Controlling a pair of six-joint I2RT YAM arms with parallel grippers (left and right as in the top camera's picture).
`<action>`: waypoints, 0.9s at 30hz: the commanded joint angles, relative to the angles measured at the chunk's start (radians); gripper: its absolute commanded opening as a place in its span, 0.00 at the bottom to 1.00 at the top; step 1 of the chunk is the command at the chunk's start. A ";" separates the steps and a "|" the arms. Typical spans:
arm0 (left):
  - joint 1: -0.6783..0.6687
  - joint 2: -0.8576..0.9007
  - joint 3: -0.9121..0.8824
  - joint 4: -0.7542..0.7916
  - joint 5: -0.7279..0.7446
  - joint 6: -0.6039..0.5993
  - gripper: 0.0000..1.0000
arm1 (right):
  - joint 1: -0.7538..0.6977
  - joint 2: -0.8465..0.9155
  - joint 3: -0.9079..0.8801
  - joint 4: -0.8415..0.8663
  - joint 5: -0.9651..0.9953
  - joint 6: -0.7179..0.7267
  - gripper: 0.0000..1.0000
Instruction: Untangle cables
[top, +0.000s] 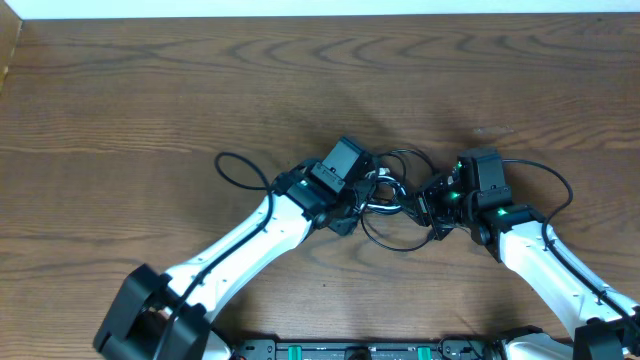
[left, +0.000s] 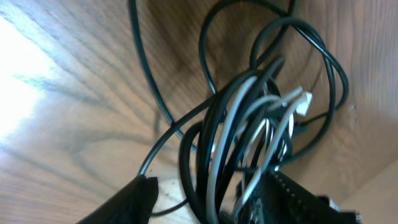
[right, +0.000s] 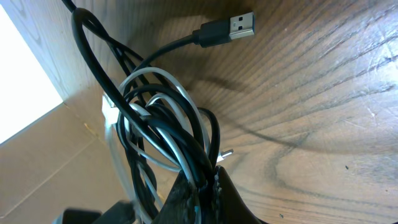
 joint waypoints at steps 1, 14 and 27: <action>0.006 0.050 -0.002 0.024 0.011 -0.029 0.32 | -0.004 -0.011 0.001 -0.002 -0.040 -0.016 0.01; 0.062 0.076 -0.001 0.019 -0.095 0.288 0.08 | -0.004 -0.011 0.001 -0.048 -0.039 -0.506 0.01; 0.238 0.075 -0.001 0.019 0.072 0.407 0.08 | -0.004 -0.011 0.001 -0.468 0.403 -0.801 0.01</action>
